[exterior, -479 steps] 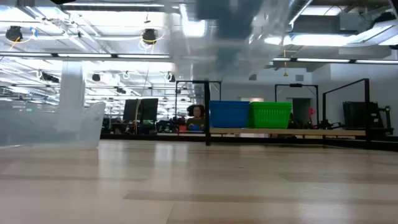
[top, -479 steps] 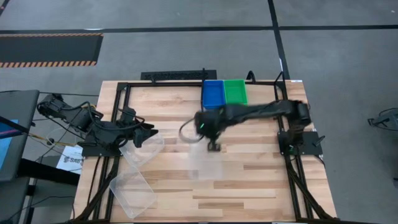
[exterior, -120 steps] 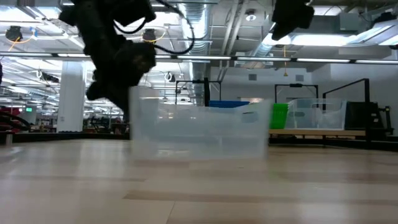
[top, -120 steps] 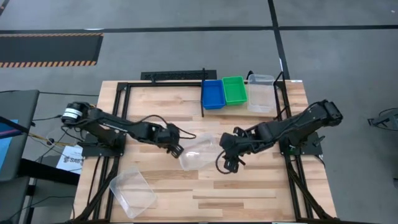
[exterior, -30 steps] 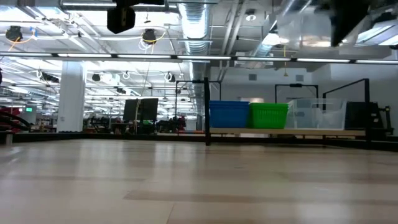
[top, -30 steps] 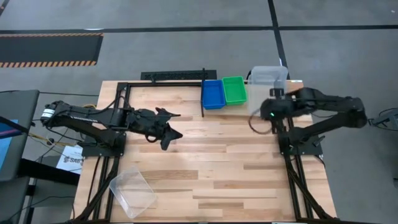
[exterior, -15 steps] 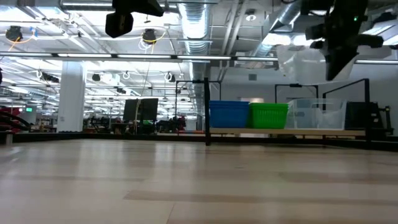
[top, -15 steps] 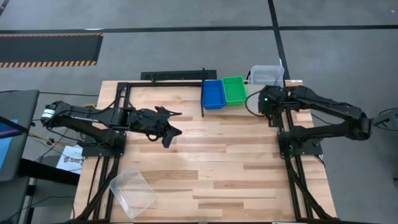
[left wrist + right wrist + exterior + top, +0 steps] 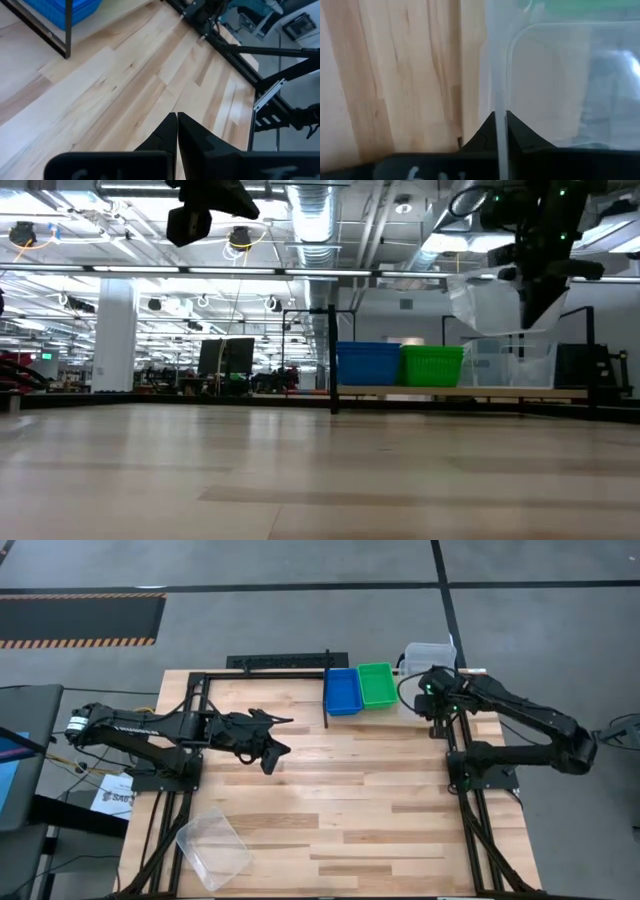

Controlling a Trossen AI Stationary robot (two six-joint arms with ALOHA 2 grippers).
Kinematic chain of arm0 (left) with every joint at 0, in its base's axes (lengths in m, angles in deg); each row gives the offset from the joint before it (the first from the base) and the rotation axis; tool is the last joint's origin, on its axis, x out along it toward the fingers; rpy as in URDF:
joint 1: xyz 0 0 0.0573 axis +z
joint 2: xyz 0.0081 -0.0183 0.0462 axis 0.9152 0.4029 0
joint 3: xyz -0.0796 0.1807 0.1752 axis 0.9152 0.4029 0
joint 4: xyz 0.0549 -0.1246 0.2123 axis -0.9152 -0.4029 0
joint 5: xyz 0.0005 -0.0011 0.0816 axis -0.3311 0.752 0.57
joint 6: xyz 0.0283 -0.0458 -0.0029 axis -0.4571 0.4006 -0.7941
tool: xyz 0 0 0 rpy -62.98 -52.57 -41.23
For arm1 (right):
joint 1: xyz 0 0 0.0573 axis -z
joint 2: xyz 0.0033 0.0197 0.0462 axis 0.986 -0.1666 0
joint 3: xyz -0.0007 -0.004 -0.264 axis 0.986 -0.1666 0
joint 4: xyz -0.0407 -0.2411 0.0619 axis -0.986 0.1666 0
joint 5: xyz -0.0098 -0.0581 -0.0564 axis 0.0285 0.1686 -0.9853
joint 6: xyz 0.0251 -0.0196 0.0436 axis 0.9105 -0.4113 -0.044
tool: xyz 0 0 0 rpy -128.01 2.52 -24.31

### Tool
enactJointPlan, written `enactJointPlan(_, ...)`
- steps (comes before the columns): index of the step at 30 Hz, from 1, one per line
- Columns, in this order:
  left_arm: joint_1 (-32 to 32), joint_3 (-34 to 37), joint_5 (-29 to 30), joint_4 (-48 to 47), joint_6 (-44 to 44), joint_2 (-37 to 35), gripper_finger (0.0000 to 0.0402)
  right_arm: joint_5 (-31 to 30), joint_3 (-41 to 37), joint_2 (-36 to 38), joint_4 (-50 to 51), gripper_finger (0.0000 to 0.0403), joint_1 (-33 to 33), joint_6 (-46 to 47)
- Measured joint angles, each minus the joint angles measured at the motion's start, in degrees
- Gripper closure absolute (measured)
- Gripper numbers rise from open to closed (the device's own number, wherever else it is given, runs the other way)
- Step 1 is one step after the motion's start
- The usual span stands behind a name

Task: Stack baskets on shelf by color
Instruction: Stack the top transparent bin on top of the transparent bin on the shelf

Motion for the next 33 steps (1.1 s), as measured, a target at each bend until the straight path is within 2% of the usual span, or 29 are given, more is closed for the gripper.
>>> enactJointPlan(11, 0.00, 0.00, 0.01, -1.31, 0.03, 0.00, 0.0401, 5.52, -0.47, 0.04, -2.21, 0.0387, 4.80, -4.64)
enactJointPlan(22, 0.04, 0.00, 0.30, -1.35, 0.00, 0.00, 0.0401, 5.84, -0.47, 0.04, -3.07, 0.0386, 6.55, -5.13)
enactJointPlan(29, 0.04, 0.00, 0.37, -1.66, -0.02, 0.00, 0.0401, 6.16, -0.47, 0.02, -3.12, 0.0354, 6.53, -5.27)
enactJointPlan(33, 0.04, 0.00, 0.37, -1.66, -0.02, 0.00, 0.0401, 6.14, -0.47, 0.02, -3.14, 0.0349, 6.53, -5.90)
